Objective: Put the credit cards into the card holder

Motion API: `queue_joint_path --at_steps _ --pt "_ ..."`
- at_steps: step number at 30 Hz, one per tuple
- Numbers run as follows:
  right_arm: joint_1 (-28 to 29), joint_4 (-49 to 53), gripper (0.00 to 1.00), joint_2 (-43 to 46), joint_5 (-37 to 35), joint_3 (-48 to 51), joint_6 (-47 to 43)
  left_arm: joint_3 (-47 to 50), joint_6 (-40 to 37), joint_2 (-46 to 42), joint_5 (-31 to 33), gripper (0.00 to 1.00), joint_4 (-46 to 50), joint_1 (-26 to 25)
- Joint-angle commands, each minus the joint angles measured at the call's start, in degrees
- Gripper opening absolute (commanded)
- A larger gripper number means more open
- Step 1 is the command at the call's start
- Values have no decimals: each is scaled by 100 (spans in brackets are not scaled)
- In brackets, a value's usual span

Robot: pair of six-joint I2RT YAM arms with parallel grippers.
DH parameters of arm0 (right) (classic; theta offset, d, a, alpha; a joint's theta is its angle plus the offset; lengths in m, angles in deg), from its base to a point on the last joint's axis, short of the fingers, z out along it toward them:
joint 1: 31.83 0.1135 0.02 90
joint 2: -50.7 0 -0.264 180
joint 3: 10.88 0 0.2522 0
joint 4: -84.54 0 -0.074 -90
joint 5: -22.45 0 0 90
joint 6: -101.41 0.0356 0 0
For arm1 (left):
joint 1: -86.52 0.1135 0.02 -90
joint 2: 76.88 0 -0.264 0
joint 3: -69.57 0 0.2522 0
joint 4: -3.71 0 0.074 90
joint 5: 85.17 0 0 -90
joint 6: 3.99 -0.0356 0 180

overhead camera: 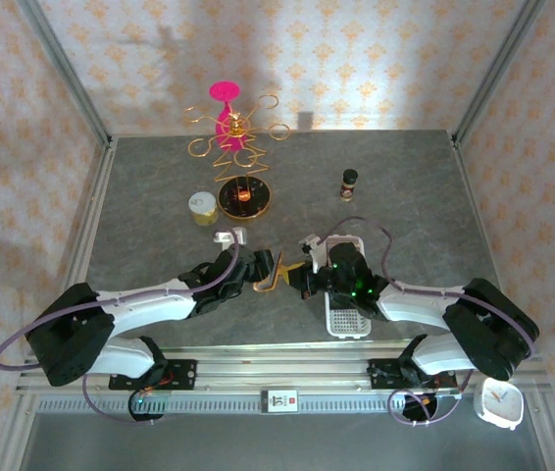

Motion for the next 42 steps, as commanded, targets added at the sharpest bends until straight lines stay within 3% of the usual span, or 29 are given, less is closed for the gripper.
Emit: queue_joint_path --at_steps 1,4,13,20,27,35,42 --pt "7 -56 0 88 -90 -62 -11 -111 -49 77 209 67 287 27" --pt "6 5 0 131 -144 -62 -48 -16 108 155 379 62 414 181" --pt "6 311 0 134 -803 -110 -186 345 362 502 -40 43 242 492" --pt "-2 441 0 -17 -1210 -194 -187 1103 941 403 -238 47 -256 491" --pt "-2 440 0 -131 -1101 -234 -226 1427 1287 -223 445 62 84 492" --pt "-2 308 0 -100 -840 -195 -219 1294 1196 -1318 1430 62 930 492" --pt "-2 100 0 105 -581 -56 -195 832 853 -1958 1088 55 1092 493"
